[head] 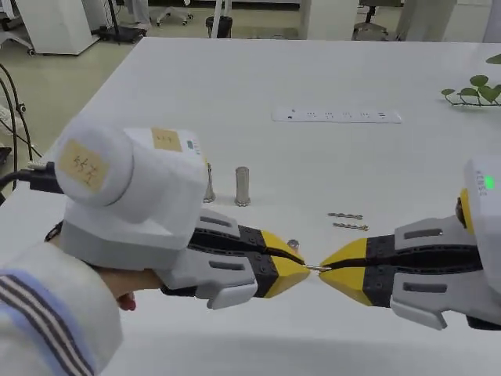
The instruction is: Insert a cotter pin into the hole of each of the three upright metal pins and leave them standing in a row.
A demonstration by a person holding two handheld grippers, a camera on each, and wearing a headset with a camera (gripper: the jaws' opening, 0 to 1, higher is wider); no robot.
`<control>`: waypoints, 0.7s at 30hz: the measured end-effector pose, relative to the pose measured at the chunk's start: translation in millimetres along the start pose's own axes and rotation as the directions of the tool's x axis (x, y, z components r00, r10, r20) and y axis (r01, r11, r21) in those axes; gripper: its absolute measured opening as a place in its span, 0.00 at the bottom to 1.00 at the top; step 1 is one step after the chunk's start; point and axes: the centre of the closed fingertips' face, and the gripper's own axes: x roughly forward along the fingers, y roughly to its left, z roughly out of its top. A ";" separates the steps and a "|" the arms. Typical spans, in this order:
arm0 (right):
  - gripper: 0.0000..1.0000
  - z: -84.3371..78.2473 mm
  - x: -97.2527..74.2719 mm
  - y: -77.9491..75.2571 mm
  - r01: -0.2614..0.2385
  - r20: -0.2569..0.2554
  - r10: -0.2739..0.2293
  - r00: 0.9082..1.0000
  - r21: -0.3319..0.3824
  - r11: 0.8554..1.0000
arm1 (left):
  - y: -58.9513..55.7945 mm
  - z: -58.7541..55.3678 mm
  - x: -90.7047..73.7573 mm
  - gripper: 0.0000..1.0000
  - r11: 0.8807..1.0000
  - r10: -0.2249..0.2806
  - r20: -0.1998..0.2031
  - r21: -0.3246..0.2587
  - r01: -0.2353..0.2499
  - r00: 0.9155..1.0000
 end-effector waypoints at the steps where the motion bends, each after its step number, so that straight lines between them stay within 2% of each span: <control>1: 0.00 -0.3 0.1 0.4 -0.004 -0.004 0.004 1.000 -0.005 1.000 | 0.1 -0.5 -0.4 0.00 1.000 -0.001 -0.006 0.010 0.001 1.000; 4: 0.00 -1.3 -0.1 -0.4 -0.005 -0.014 0.005 1.000 -0.018 1.000 | 2.0 -2.2 -0.7 0.02 0.999 0.003 -0.020 0.035 -0.003 1.000; 8: 0.00 -4.7 -0.8 -4.4 -0.003 -0.025 0.003 1.000 -0.021 1.000 | 6.8 -5.2 1.2 0.10 0.999 0.022 -0.027 0.042 -0.020 0.999; 12: 0.00 -9.0 -2.4 -9.3 0.001 -0.042 -0.002 0.999 -0.029 1.000 | 12.8 -16.0 3.8 0.13 0.999 0.036 -0.061 0.020 -0.035 0.997; 21: 0.00 -21.7 -7.6 -31.4 0.024 -0.067 -0.025 0.997 -0.003 1.000 | 29.9 -24.1 4.1 0.18 0.995 0.093 -0.065 -0.037 -0.096 0.994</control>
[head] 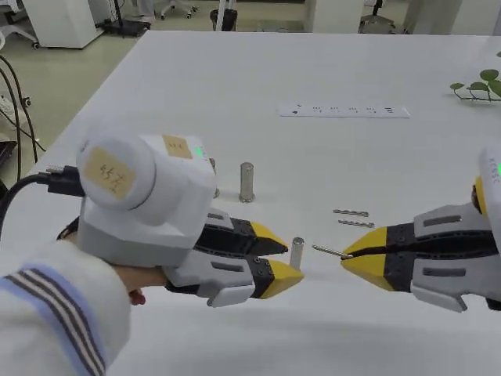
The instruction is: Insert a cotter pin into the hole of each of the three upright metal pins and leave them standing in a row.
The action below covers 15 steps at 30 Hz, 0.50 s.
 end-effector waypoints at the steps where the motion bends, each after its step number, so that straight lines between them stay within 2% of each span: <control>1: 0.00 -0.7 -0.2 -1.4 0.001 0.001 -0.001 1.000 0.006 1.000 | 0.5 -0.1 -0.1 0.18 1.000 -0.003 0.004 -0.007 0.003 1.000; 2: 0.00 -1.3 -0.3 -2.8 0.002 0.004 -0.002 1.000 0.013 1.000 | 0.6 2.2 0.1 0.19 0.999 -0.009 0.027 -0.032 0.010 1.000; 4: 0.00 -4.6 0.3 -6.7 0.003 0.000 -0.003 1.000 0.028 1.000 | 2.4 3.3 0.0 0.20 0.999 -0.008 0.042 -0.052 0.011 0.999; 7: 0.00 -11.9 -0.1 -16.1 0.005 -0.012 -0.005 1.000 0.034 0.999 | 6.2 1.4 0.4 0.22 0.999 0.001 0.034 -0.054 0.001 0.999; 11: 0.00 -15.5 0.3 -18.1 0.004 -0.023 -0.003 1.000 0.038 0.999 | 13.1 -1.3 1.3 0.27 0.998 0.019 0.024 -0.059 -0.017 1.000; 15: 0.00 -19.7 2.0 -21.2 0.006 -0.041 -0.004 0.999 0.036 0.999 | 19.9 -5.1 4.8 0.27 0.997 0.029 0.019 -0.069 -0.027 0.999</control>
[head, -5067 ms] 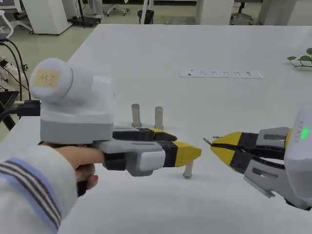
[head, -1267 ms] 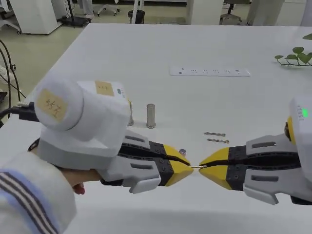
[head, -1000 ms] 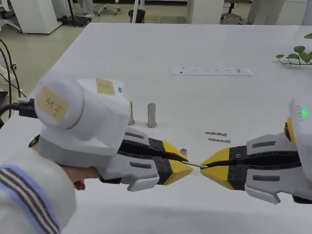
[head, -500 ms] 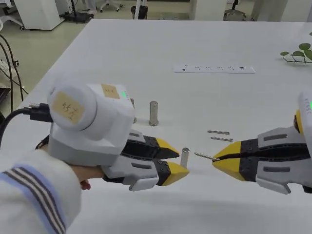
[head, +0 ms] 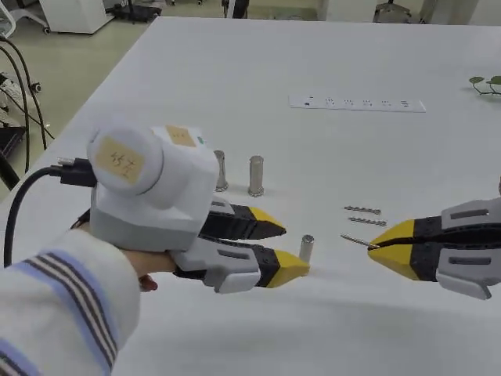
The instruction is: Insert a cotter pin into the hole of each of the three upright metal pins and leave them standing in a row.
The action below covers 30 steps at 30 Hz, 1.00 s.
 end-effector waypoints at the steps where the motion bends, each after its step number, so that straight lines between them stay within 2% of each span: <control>1: 0.00 -1.1 0.9 -1.1 -0.002 -0.004 0.002 1.000 0.003 1.000 | 2.3 -1.7 1.4 0.27 1.000 0.005 -0.005 0.000 -0.005 1.000; 8: 0.00 -8.8 8.0 -5.5 -0.004 -0.031 0.004 1.000 0.008 1.000 | 14.5 -11.0 9.2 0.25 1.000 0.029 -0.020 -0.010 -0.029 0.999; 11: 0.00 -14.1 11.2 -6.1 -0.003 -0.048 0.003 0.999 0.009 1.000 | 17.2 -14.4 12.6 0.25 1.000 0.028 -0.039 -0.001 -0.028 0.999; 18: 0.00 -19.9 20.5 -6.0 -0.018 -0.077 0.018 0.997 0.003 1.000 | 24.9 -8.0 22.2 0.25 1.000 0.024 -0.029 -0.001 -0.024 0.999; 23: 0.00 -25.6 27.8 -12.4 -0.027 -0.097 0.026 0.995 -0.011 1.000 | 26.0 -6.1 29.5 0.22 1.000 0.010 -0.039 0.020 -0.009 0.999; 30: 0.00 -26.3 36.8 -10.7 -0.044 -0.123 0.041 0.992 -0.024 0.999 | 26.0 -5.7 36.9 0.20 0.999 -0.008 -0.048 0.039 0.009 0.999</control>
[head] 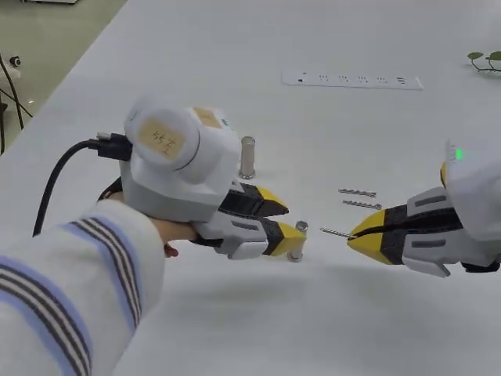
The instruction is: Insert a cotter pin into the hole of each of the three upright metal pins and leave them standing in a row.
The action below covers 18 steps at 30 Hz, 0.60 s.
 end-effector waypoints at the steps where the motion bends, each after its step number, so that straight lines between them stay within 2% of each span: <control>1: 0.00 -0.2 0.5 0.0 0.000 -0.003 0.000 1.000 -0.002 1.000 | 0.2 -0.9 0.8 0.20 1.000 -0.002 -0.005 0.002 0.002 1.000; 9: 0.00 0.6 5.9 0.3 -0.013 -0.020 0.013 1.000 -0.011 1.000 | -2.0 -4.6 5.9 0.16 1.000 -0.019 -0.029 0.022 0.019 0.999; 18: 0.00 4.4 10.6 0.6 -0.023 -0.033 0.022 0.999 -0.032 0.999 | -2.8 -3.3 10.8 0.10 0.999 -0.021 -0.028 0.027 0.022 0.999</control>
